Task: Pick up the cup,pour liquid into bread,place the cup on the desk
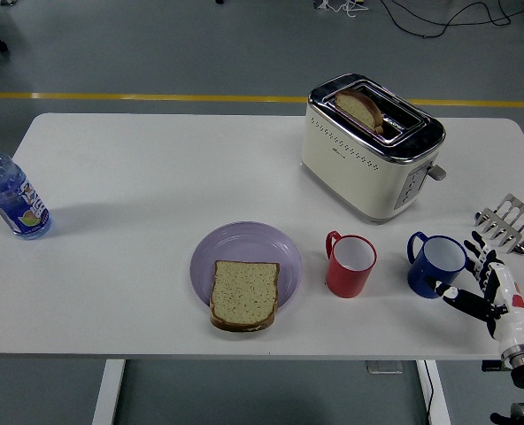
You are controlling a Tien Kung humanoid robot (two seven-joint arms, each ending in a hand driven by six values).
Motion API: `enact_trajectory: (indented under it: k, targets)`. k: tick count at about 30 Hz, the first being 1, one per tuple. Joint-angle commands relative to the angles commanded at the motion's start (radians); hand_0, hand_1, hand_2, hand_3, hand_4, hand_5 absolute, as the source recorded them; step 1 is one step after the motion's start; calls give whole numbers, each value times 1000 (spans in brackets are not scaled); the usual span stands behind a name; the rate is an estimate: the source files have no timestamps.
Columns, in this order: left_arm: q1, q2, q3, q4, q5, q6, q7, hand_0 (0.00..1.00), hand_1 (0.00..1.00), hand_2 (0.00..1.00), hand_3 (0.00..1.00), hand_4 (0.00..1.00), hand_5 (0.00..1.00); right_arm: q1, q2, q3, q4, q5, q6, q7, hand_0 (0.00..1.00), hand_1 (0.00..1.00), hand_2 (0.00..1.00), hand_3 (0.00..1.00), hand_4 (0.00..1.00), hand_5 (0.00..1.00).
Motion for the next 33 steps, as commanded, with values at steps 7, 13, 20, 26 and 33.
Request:
enact_trajectory:
  k: [7, 13, 20, 26, 33]
  targets:
    - [-7, -1, -13, -2, 3, -3, 0, 669, 737, 740, 634, 398, 998, 33, 13, -22, -53, 26, -11, 21, 939, 868, 948, 998, 998, 103]
    - [-8, -2, -13, -3, 3, -5, 0, 669, 738, 740, 633, 398, 998, 54, 26, -38, -84, 60, -18, 43, 934, 861, 946, 998, 998, 103]
    - [-14, -2, -12, -4, 5, -3, -3, 669, 738, 740, 633, 398, 998, 97, 41, -64, -127, 80, -35, 66, 931, 857, 946, 998, 998, 102]
    - [-17, -3, -17, -4, 4, -3, -4, 669, 738, 739, 634, 398, 998, 120, 44, -86, -153, 91, -44, 79, 926, 850, 943, 997, 998, 107]
    - [-19, -4, -18, -4, 5, -4, -6, 669, 737, 740, 633, 398, 998, 140, 38, -119, -188, 126, -53, 90, 926, 850, 941, 993, 998, 110]
